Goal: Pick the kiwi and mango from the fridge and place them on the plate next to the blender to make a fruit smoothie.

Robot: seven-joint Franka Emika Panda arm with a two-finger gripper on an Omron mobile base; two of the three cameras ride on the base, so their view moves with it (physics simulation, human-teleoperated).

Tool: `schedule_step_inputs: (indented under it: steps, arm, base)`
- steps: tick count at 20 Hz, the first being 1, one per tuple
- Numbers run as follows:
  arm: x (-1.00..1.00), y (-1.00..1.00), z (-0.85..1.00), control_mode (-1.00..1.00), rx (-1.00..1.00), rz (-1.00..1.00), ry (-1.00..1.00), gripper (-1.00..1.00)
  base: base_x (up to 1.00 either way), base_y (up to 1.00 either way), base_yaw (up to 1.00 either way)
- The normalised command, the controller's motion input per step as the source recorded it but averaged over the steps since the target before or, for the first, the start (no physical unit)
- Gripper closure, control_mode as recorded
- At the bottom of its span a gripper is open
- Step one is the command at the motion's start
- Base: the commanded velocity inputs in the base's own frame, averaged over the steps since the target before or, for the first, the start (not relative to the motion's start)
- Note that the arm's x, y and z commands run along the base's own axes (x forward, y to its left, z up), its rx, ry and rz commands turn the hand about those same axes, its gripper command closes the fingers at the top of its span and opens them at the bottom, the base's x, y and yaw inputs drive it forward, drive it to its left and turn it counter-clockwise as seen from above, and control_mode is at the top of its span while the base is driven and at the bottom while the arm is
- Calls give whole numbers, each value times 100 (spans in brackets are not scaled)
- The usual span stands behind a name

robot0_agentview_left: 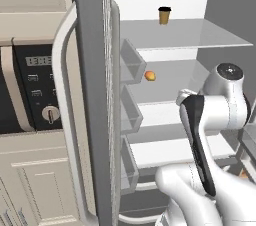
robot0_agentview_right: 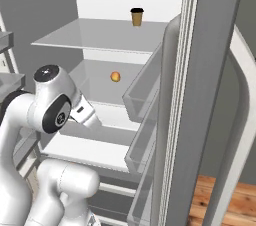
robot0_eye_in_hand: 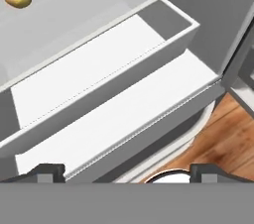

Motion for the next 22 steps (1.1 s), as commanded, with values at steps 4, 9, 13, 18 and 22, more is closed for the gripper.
schedule_step_inputs:
  steps: [4, 9, 13, 18, 22]
  arm:
    - [9, 0, 11, -100, -2, 5, -11, -100]
    - [23, 6, 26, -100, -12, 16, -13, -100]
    - [26, 22, 34, -100, -19, 13, -10, -100]
    - [56, 11, 20, -100, -8, 5, 0, -100]
    - [73, 7, -6, -100, -2, 0, 5, -100]
  base:
    - [0, 0, 0]
    - [0, 0, 0]
    - [0, 0, 0]
    - [0, 0, 0]
    - [0, 0, 0]
